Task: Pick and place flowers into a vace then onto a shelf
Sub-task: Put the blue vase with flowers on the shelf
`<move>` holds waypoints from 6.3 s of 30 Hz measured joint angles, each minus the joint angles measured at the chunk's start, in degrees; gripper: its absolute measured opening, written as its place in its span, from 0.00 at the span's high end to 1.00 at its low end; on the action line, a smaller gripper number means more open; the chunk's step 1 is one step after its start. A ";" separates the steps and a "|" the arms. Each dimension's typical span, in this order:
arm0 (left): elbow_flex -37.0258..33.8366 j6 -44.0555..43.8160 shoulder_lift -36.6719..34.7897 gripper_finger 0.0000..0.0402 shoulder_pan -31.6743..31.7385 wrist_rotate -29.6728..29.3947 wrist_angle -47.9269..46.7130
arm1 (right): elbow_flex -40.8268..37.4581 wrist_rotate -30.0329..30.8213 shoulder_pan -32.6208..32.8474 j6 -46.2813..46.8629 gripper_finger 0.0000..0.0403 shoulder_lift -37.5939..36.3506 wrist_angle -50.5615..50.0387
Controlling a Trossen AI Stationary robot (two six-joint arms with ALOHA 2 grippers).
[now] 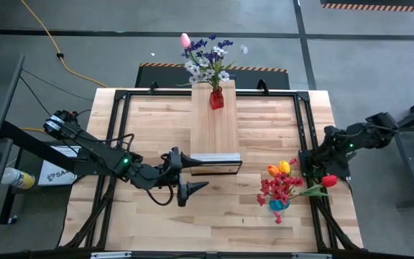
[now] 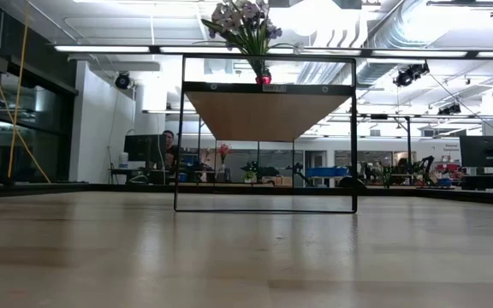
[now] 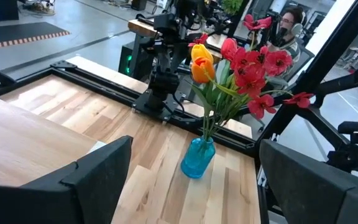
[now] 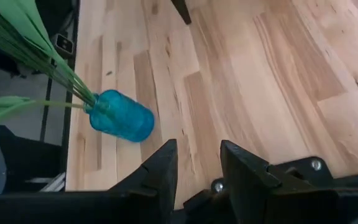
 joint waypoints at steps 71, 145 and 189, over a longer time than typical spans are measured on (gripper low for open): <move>0.00 1.60 0.02 0.04 0.00 2.75 -1.42 | -12.39 -9.87 -2.58 6.52 0.72 24.28 25.76; -0.08 -26.65 20.89 0.04 7.13 24.47 17.58 | -12.46 -21.51 -2.60 18.08 0.72 35.54 28.08; 28.96 -32.89 49.52 0.04 2.64 14.29 16.12 | -12.46 -33.35 -2.51 1.68 0.72 35.53 24.41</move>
